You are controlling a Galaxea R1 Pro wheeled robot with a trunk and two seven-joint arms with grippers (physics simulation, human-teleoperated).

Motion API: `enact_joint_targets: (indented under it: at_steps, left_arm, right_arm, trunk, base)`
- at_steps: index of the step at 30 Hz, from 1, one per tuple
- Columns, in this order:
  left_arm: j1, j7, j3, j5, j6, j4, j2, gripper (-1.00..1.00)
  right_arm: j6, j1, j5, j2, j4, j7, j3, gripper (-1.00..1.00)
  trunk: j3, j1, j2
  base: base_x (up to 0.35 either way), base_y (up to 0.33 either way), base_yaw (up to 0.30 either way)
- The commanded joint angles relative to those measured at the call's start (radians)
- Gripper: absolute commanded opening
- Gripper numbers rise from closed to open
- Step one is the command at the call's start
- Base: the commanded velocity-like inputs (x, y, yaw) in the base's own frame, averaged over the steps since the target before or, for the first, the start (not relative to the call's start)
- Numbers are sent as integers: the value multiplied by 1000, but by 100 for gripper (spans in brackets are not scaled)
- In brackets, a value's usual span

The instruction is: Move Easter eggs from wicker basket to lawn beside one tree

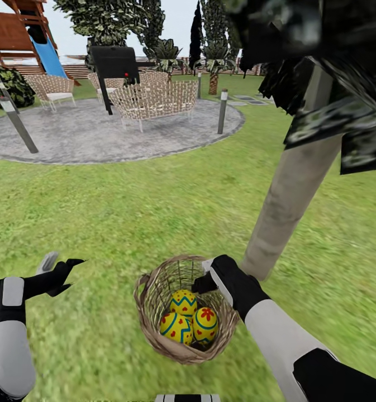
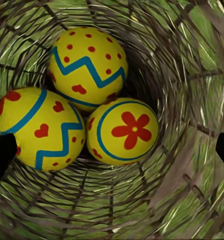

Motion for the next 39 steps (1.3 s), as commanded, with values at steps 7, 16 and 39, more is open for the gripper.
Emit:
enact_joint_targets:
  at_steps: [7, 16, 39]
  left_arm:
    - [-1, -8, 5, -8, 5, -1, 1, 100]
    - [-1, -8, 5, -8, 6, -1, 2, 100]
    - [-1, -8, 4, -8, 7, -1, 4, 100]
  right_arm:
    - [4, 0, -7, 0, 3, -4, 2, 100]
    - [5, 0, -1, 0, 11, -6, 3, 100]
    - [6, -7, 21, -170, -43, 278, 240, 100]
  trunk:
    - [-1, 0, 0]
    - [-6, 0, 0]
    - [-21, 0, 0]
  base:
    - [0, 0, 283]
    - [0, 0, 276]
    - [0, 0, 164]
